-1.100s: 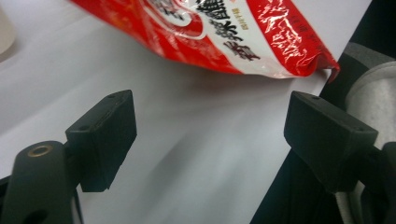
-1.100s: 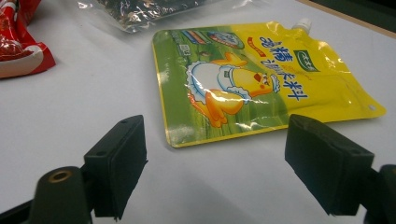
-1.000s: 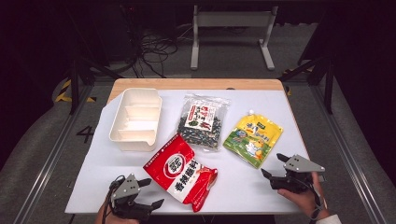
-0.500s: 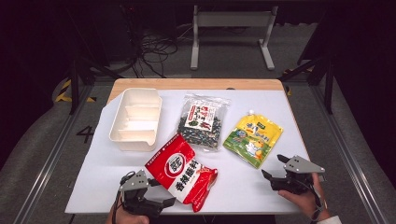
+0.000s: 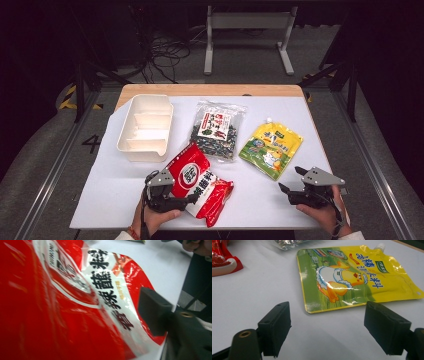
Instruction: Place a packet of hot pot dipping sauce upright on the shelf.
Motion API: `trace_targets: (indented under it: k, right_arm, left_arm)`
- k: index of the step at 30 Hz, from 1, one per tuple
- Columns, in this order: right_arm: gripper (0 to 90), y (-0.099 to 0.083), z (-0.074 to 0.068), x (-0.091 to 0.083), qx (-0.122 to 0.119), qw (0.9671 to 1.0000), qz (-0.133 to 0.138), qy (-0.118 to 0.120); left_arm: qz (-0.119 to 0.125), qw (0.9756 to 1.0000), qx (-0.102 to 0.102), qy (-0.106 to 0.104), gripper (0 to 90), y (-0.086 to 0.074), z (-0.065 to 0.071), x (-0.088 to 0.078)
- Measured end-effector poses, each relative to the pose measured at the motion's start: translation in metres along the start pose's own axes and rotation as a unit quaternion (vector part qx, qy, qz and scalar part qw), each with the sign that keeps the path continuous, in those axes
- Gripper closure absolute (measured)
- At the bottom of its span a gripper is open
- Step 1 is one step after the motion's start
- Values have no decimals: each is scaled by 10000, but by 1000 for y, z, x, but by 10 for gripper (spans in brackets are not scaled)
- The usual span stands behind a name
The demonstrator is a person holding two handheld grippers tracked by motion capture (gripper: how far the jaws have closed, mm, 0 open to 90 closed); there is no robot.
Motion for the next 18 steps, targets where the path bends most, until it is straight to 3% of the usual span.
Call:
trace_targets:
  k: [3,4,9,11,15,18]
  right_arm:
    - [210,0,0,0,4,10000,-7,10]
    - [210,0,0,0,3,10000,-11,21]
    - [211,-1,0,0,12,10000,-16,17]
    - [211,-1,0,0,19,10000,-6,20]
    - [211,-1,1,-1,28,10000,-1,30]
    - [211,-2,1,-1,53,10000,13,38]
  left_arm:
    - [101,9998,25,152,701,5,-5,-1]
    - [122,9998,-17,141,731,6,-6,-1]
    - [208,9993,225,229,884,15,-11,-2]
    - [304,9990,262,214,897,19,-11,-3]
    - [470,9970,583,181,899,30,-7,-9]
    - [582,9957,699,148,899,35,-5,-13]
Point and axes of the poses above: each handheld gripper's, and its own axes: x roughly forward along the jaws, y roughly out of its top, z roughly to its right, the point moved 1 cm from there along x, roughly forward along the jaws, and after that the axes turned 15 degrees about -z, right-handed, at the moved point
